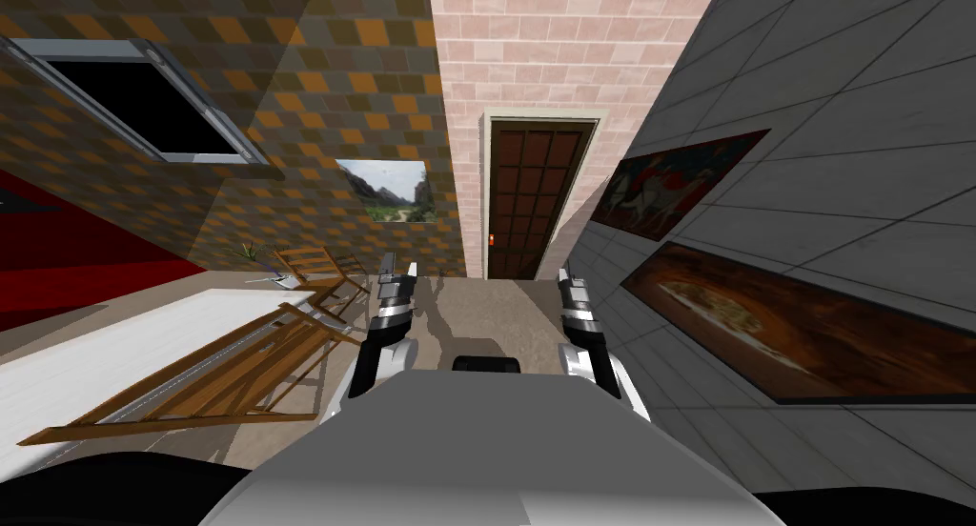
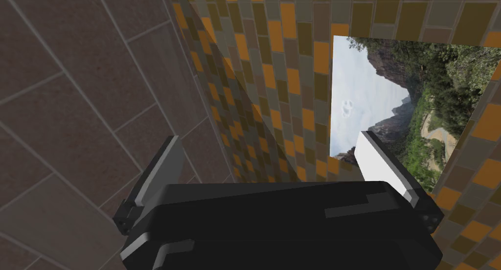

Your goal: Pull the door open

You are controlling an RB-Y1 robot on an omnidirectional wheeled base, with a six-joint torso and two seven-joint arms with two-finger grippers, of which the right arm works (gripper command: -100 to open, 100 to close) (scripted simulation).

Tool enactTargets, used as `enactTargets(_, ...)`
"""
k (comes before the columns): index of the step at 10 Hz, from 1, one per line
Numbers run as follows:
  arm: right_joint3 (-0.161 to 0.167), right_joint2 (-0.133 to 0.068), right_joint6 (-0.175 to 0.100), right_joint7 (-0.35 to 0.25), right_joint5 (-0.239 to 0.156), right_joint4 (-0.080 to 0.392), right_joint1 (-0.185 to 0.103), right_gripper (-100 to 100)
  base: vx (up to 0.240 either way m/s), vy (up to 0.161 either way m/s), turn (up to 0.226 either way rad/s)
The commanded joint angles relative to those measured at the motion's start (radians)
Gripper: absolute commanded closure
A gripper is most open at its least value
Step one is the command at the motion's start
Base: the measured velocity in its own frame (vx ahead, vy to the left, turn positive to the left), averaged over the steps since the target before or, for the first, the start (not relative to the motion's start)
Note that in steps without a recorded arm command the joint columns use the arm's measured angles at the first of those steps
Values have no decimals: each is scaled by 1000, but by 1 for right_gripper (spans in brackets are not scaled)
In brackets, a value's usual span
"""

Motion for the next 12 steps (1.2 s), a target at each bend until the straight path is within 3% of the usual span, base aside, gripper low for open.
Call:
enactTargets(1, 6, -7, -9, -28, -12, 28, -10, -100, 110, 12, 10)
enactTargets(12, 51, -48, -74, -241, -101, 239, -88, -100, 125, 32, 14)
